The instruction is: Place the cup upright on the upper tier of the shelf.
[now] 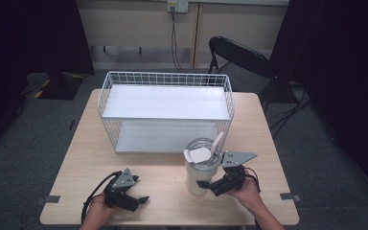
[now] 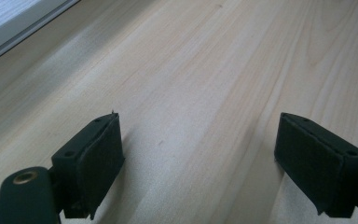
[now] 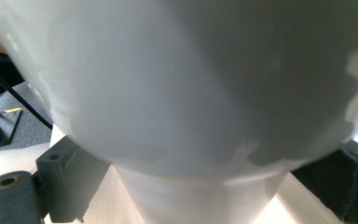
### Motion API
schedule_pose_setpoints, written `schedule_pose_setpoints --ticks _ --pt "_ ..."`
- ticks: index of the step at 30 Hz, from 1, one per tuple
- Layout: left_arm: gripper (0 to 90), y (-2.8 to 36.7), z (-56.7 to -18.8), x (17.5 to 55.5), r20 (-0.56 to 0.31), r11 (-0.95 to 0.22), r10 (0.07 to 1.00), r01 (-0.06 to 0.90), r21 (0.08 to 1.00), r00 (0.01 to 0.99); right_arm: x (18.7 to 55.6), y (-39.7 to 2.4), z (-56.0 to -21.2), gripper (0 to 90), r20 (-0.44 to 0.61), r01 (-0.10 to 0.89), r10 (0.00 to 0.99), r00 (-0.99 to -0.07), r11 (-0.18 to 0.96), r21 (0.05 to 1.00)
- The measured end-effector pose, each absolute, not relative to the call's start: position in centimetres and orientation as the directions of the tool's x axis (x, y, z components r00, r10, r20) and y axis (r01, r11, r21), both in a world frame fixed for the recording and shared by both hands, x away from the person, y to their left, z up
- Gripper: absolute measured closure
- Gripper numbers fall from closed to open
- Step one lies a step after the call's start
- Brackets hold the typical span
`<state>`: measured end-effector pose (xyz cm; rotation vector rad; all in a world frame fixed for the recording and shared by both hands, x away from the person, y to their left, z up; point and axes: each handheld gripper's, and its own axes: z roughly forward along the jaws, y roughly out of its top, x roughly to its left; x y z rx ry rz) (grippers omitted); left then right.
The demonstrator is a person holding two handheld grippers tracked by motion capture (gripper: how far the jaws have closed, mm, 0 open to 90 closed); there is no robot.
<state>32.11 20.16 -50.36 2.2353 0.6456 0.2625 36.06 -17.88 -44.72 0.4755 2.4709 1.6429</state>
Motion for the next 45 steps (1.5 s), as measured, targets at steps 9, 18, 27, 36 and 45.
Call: schedule_pose_setpoints --ticks 9,18,27,36,45 --pt "14.8 20.2 -50.4 32.1 -0.015 -0.569 0.526 0.365 0.737 0.850 36.5 -17.7 -44.8 7.9 0.064 0.175 0.307 -0.950 0.352 0.920" --pt "14.8 20.2 -50.4 32.1 -0.016 -0.568 0.527 0.366 0.737 0.850 36.7 -17.4 -44.9 7.7 0.061 0.168 0.297 -0.953 0.349 0.922" --pt "14.7 20.2 -50.4 32.1 -0.015 -0.569 0.527 0.366 0.737 0.850 36.8 -17.0 -45.1 7.3 0.068 0.173 0.299 -0.952 0.339 0.925" --pt "14.7 20.2 -50.4 32.1 -0.016 -0.568 0.527 0.366 0.737 0.850 36.3 -16.9 -45.1 8.0 0.053 0.164 0.321 -0.945 0.327 0.931" --pt "14.8 20.2 -50.4 32.1 -0.016 -0.568 0.527 0.366 0.737 0.850 35.8 -17.0 -45.0 8.9 0.019 0.134 0.330 -0.944 0.329 0.935"
